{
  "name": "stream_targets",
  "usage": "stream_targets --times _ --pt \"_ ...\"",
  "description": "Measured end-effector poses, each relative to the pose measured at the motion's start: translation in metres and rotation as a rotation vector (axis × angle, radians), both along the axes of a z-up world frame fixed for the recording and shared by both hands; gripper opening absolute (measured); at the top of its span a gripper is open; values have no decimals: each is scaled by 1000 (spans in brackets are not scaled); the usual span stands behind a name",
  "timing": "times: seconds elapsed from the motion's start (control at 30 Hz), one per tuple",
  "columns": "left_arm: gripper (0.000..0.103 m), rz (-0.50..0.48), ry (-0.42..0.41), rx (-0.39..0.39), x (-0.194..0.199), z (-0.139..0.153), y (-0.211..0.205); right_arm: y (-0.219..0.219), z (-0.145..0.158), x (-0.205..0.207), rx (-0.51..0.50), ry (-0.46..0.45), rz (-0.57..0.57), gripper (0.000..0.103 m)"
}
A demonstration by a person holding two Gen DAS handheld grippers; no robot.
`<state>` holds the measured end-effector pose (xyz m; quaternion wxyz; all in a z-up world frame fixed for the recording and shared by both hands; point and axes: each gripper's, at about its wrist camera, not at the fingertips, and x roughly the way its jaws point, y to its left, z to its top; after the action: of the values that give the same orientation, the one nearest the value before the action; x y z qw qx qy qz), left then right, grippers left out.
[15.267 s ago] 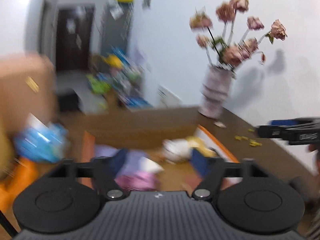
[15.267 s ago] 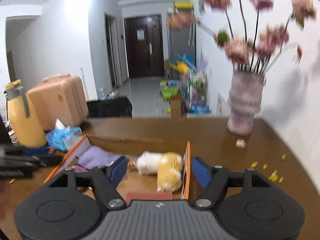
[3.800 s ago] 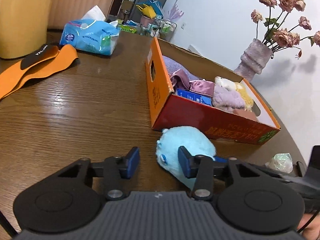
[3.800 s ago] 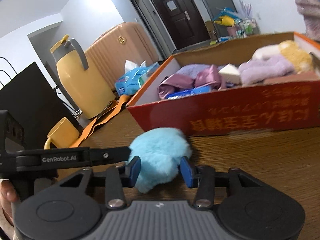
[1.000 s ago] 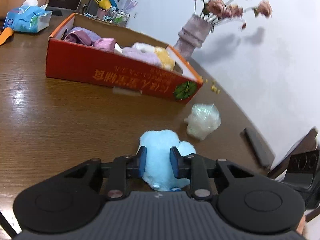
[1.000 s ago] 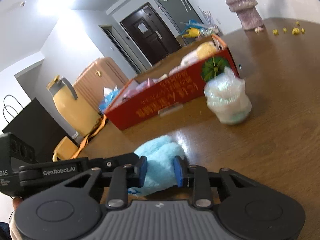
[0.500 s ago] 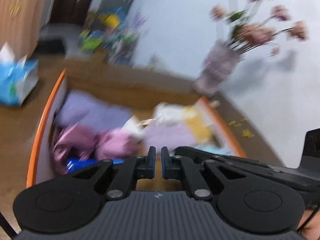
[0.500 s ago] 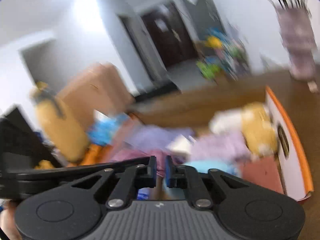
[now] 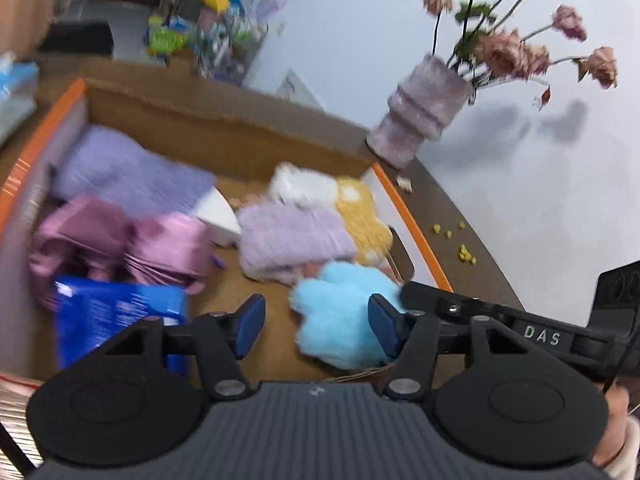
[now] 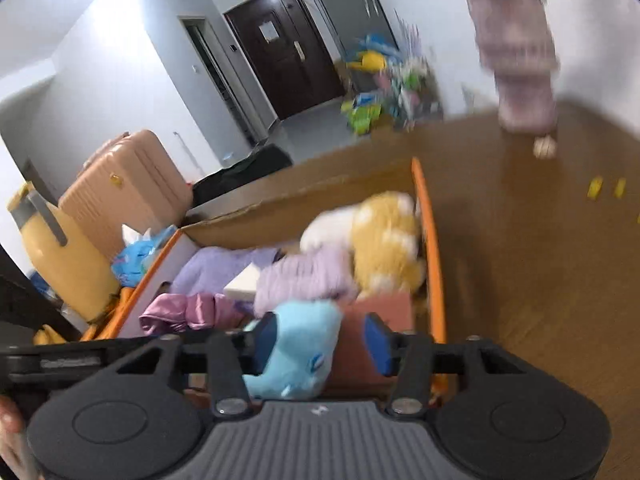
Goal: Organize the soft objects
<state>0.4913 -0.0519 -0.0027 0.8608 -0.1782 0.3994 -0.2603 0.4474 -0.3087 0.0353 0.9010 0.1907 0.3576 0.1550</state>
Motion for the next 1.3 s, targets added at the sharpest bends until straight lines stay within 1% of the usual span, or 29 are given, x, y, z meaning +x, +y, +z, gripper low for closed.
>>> stream_targets --times 0.03,0.07,0.1,0.13,0.2,0.23,0.27,0.3,0.33,0.37,0.43,0.47,0.5,0.53,0.57,0.63,0.67,0.73,0.77,0.8,0.83,0.87,0.9,1.0,1.07,1.13,1.17,1.2,1.3 --pt "41 -16 19 -10 2 -3 -4 -1 -4 -3 18 -8 -4 32" --pt "33 -32 31 -44 2 -5 -4 0 -4 -4 23 -22 -10 17" --pt "31 -27 34 -55 0 -4 -3 0 -6 -2 73 -9 9 12" --pt "28 -20 22 -53 -3 -2 -1 2 -7 -4 105 -17 18 10" --pt "22 -47 -26 -71 -11 6 5 14 -1 -8 110 -36 70 9" --pt "22 -46 -43 -77 -15 10 9 24 0 -8 96 -37 90 6" --pt "22 -33 -59 -71 -17 13 12 36 2 -9 76 -41 100 6" --pt "22 -8 -77 -44 -19 16 16 46 2 -8 47 -51 112 7" --pt "22 19 -85 -14 -20 18 20 51 6 -8 23 -67 104 9" --pt "22 47 -93 14 -22 18 24 52 10 -9 11 -86 92 12" --pt "23 62 -98 30 -27 17 36 50 18 -13 -28 -120 70 15" --pt "26 60 -91 26 -28 15 41 49 19 -12 -66 -122 56 26" --pt "36 60 -84 18 -28 15 44 45 19 -12 -110 -115 35 33" --pt "43 61 -75 10 -26 14 44 40 18 -11 -129 -100 26 45" --pt "53 58 -61 1 -24 13 41 35 15 -8 -135 -77 19 47" --pt "53 24 -45 -17 -20 11 31 27 10 -7 -142 -44 -8 47" --pt "53 4 -31 -28 -16 8 24 27 6 -6 -147 -30 -4 47" --pt "53 -19 23 -40 -8 -1 8 24 -1 -3 -111 -12 4 47" --pt "50 -10 22 -26 -6 -3 2 23 -2 -3 -114 -15 -9 43" --pt "39 -3 10 -14 -7 -5 -4 21 -2 -2 -101 -14 -11 43" --pt "35 -16 17 -32 -6 -7 -5 19 -2 -2 -88 -16 -14 32" --pt "32 -28 24 -59 -7 -8 -5 17 -1 -3 -67 -23 -6 15" --pt "32 -19 29 -65 -8 -7 -5 15 -1 -4 -29 -20 1 15" --pt "32 -11 11 -69 -12 -2 1 20 1 -1 -34 -22 -2 15" --pt "32 17 -17 -67 -15 4 9 24 1 1 -9 -21 5 15" --pt "32 28 -39 -72 -16 11 18 33 1 4 33 -26 39 12" --pt "31 30 -44 -59 -15 13 22 39 1 5 55 -27 60 12" --pt "31 54 -48 -39 -13 15 25 47 1 7 59 -33 72 12" --pt "32 136 -56 31 -10 13 34 72 -1 13 1 -40 111 13"
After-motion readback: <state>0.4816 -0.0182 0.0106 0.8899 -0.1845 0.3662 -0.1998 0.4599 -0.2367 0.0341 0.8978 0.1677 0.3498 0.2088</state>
